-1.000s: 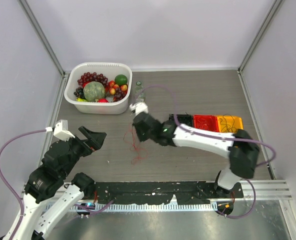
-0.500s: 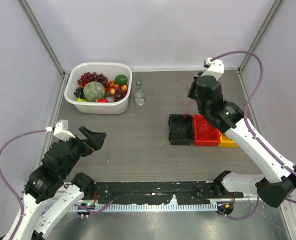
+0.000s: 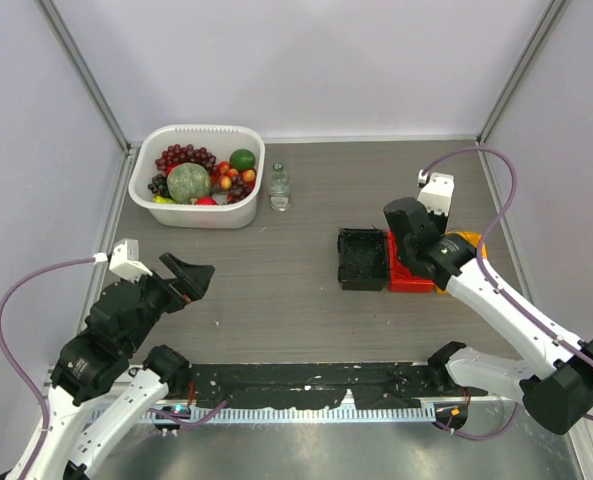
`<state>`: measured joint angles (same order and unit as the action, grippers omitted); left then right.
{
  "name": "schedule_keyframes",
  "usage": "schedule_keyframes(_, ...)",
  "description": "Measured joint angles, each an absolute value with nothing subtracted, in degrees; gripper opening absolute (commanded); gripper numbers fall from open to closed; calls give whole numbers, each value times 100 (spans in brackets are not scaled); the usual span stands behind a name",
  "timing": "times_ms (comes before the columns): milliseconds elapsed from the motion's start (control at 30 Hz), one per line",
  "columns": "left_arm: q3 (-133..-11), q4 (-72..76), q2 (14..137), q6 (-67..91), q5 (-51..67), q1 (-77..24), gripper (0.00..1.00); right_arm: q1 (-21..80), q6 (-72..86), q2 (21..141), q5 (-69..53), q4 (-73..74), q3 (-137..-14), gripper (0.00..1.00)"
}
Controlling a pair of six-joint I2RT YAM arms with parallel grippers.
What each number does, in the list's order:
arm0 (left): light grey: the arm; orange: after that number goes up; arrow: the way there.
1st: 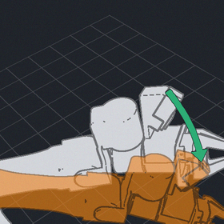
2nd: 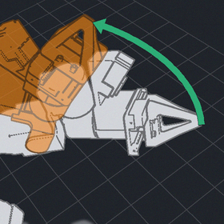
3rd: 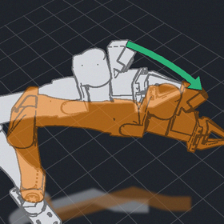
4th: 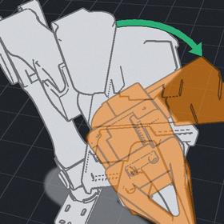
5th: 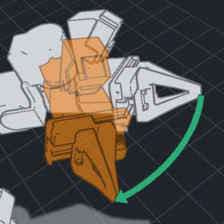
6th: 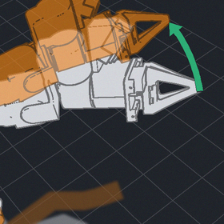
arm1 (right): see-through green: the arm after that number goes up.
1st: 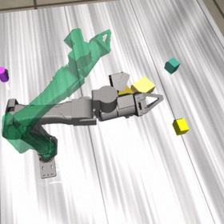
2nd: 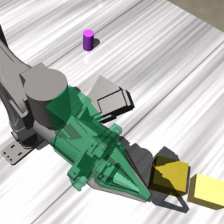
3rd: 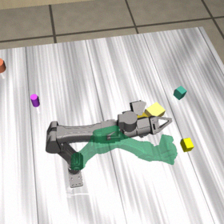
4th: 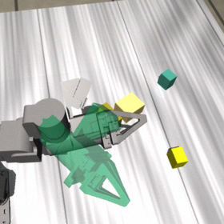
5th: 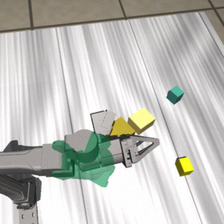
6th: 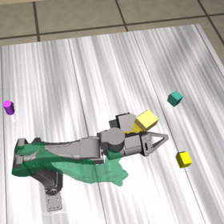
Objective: Untangle the cables
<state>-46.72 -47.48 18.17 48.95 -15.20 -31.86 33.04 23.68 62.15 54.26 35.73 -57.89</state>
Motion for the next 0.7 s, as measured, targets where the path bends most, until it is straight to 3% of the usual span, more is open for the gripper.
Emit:
schedule_keyframes(400, -4604, -4678, 1935, 4904, -1389, -3186, 99, 3288, 2746, 5846, 5931, 4145, -5476, 1)
schedule_keyframes(700, -4462, -4591, 1997, 4930, -1234, -3186, 99, 3221, 3743, 6012, 4849, 4287, -4930, 1)
